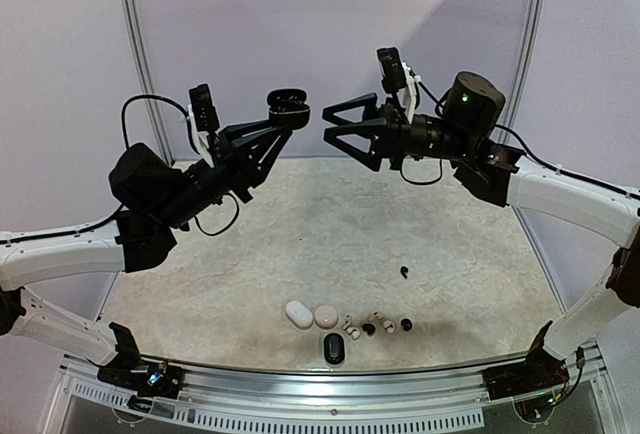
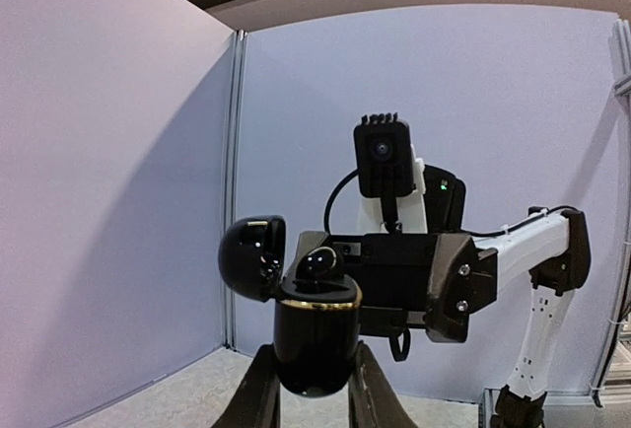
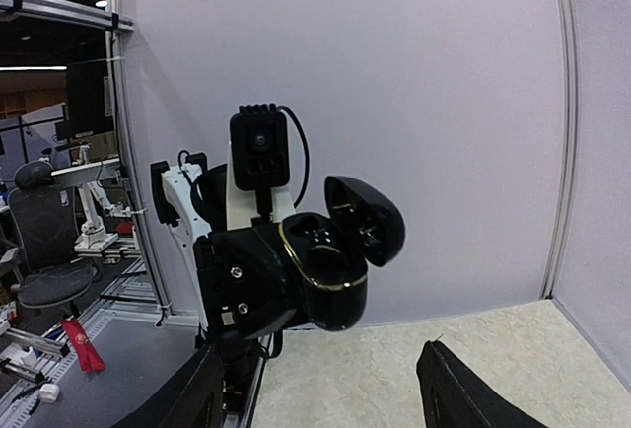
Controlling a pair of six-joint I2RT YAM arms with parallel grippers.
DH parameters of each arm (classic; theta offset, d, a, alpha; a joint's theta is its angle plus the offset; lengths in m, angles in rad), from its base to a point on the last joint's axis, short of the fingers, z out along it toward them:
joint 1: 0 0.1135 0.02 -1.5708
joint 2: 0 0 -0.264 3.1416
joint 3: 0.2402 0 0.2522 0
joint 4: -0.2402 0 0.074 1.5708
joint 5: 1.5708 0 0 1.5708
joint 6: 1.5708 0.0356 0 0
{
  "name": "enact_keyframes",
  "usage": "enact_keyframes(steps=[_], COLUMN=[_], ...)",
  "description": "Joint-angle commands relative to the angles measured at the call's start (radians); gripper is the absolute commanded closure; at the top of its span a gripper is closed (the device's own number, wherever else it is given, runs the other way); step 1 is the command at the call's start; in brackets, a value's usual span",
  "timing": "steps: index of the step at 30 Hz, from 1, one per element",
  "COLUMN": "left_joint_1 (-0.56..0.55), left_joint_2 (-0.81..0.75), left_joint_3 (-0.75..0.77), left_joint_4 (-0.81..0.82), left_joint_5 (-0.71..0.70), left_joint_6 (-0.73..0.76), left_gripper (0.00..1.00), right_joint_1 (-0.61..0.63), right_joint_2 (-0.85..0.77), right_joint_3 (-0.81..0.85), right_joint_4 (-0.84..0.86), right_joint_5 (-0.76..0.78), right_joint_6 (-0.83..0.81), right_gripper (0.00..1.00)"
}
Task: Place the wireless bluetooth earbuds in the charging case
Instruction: Pass from the left arm to the right
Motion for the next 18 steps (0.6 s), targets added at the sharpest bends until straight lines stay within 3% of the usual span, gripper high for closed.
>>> enact_keyframes(steps=[1, 5, 18], left_joint_1=[-0.021, -0.03, -0.05], left_joint_2=[-0.004, 0.002, 0.013], left_joint_3=[0.028, 0.033, 0.034], left_joint_4=[0.031, 0.041, 0.052], left_joint_5=[0.009, 0.019, 0.008], left_joint_6=[-0.011, 0.001, 0.022], left_gripper=[1.0, 1.0, 1.0], right_joint_1=[0.019, 0.019, 0.028], right_joint_2=[0.032, 0.075, 0.122], right_joint_3=[0.06, 0.079, 0.121], right_joint_4=[0.059, 0.097, 0.132], right_joint_5=[-0.035, -0.043, -0.08], right_joint_6=[0.018, 0.079, 0.144], right_gripper=[0.33, 0.4, 0.45])
